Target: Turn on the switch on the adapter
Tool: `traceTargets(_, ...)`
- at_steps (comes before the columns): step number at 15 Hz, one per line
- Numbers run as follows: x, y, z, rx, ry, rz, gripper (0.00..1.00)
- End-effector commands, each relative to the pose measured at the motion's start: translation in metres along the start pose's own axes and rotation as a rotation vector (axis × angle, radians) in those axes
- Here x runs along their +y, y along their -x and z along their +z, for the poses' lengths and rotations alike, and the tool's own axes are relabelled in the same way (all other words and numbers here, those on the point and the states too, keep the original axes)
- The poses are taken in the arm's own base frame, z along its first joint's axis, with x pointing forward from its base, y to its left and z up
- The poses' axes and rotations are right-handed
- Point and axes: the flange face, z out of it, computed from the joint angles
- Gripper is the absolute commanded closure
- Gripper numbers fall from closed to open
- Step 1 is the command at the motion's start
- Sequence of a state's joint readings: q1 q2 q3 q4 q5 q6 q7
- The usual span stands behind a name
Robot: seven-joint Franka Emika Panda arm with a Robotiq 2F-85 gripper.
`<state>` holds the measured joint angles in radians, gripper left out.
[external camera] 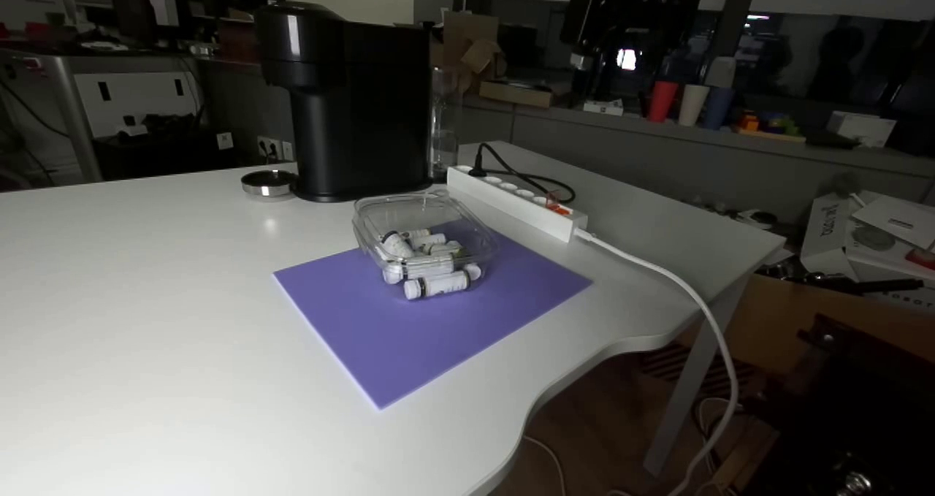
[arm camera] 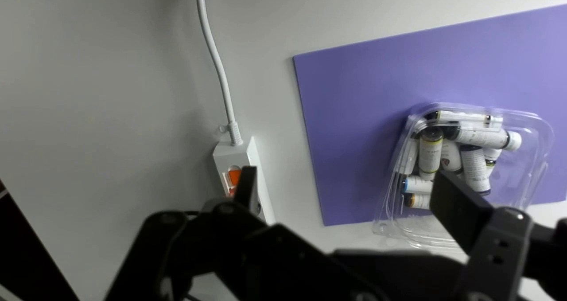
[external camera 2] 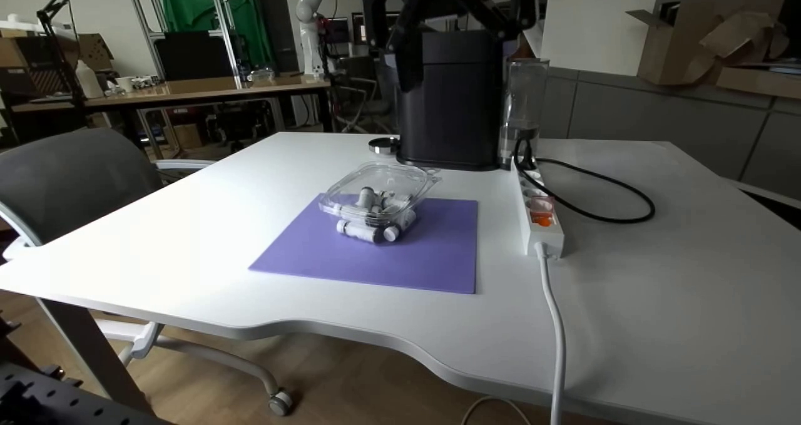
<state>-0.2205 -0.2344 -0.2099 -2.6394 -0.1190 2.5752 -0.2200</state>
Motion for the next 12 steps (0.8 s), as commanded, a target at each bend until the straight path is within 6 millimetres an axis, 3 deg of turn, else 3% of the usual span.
traceTargets(1, 0.041, -0.023, 0.023, -0.039, -0.006, 0.009, 0.00)
traceTargets(5, 0.075, -0.052, 0.042, -0.006, -0.043, -0.059, 0.00)
traceTargets(8, 0.083, -0.078, 0.057, -0.021, -0.109, -0.136, 0.00)
traceTargets(9, 0.085, -0.086, 0.062, -0.031, -0.114, -0.160, 0.25)
traceTargets(12, 0.096, -0.106, 0.072, -0.070, -0.099, -0.184, 0.40)
